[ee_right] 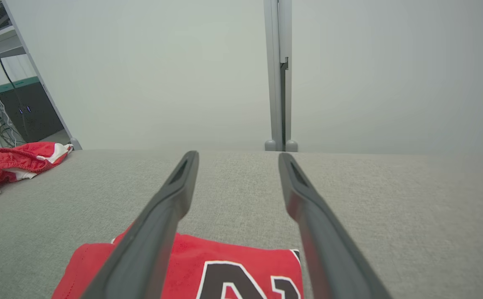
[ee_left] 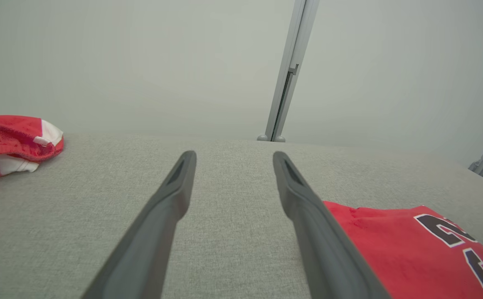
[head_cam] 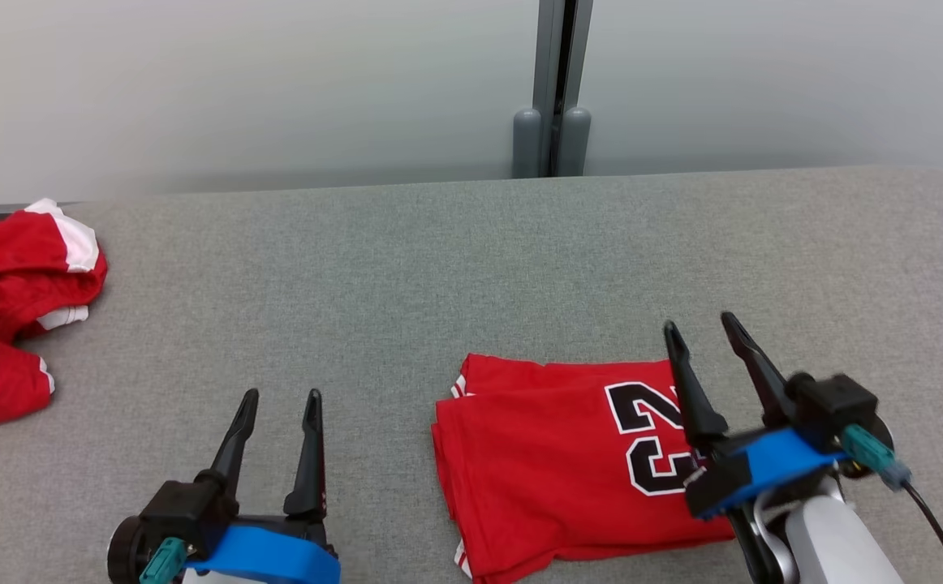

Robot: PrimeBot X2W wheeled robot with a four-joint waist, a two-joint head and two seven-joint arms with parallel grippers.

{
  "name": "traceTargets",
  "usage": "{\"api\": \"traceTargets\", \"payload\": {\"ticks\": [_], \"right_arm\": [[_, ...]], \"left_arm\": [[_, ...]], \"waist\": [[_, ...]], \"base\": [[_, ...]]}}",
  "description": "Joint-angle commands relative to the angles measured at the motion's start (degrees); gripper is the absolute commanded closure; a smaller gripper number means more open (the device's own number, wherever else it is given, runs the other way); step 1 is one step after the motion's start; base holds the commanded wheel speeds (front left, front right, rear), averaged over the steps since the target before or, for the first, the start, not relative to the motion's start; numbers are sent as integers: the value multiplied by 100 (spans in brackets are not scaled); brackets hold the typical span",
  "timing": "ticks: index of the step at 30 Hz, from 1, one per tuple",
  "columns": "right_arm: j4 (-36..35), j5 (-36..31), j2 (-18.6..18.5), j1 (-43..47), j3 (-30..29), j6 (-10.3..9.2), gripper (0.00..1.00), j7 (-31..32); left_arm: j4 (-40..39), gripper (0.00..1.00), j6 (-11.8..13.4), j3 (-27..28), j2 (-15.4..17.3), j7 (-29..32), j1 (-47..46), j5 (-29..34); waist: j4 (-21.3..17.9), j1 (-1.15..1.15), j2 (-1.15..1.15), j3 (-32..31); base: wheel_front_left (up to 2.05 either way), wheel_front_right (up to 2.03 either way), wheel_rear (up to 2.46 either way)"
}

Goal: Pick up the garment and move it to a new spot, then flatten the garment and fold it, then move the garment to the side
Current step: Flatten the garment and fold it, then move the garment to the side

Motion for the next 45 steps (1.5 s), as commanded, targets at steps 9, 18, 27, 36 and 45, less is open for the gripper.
{"api": "traceTargets", "payload": {"ticks": [9, 18, 27, 36, 45], "right_arm": [[-486, -93, -5, 1036, -626, 1, 0, -72], [-541, 14, -6, 1272, -622, 1, 0, -114], [-412, 6, -6, 1283, -573, 1, 0, -131], [-330, -39, -6, 1220, -581, 1, 0, -135], [-535, -533, -6, 702, -825, 1, 0, 577]], "left_arm": [[72, 0, 59, 479, -116, -31, 458, 121], [87, 0, -29, 807, -219, -32, 784, 300], [160, 0, -148, 907, -288, -32, 805, 423], [217, 0, -210, 985, -358, -32, 774, 474], [212, 0, -258, 1055, -395, -33, 651, 540]], "waist": [[-8, 0, 0, -244], [-8, 0, 0, -331], [5, 0, 0, -328], [-2, 0, 0, -270], [19, 0, 0, -150]], "base": [[0, 0, 0], [0, 0, 0], [0, 0, 0], [0, 0, 0], [0, 0, 0]]}}
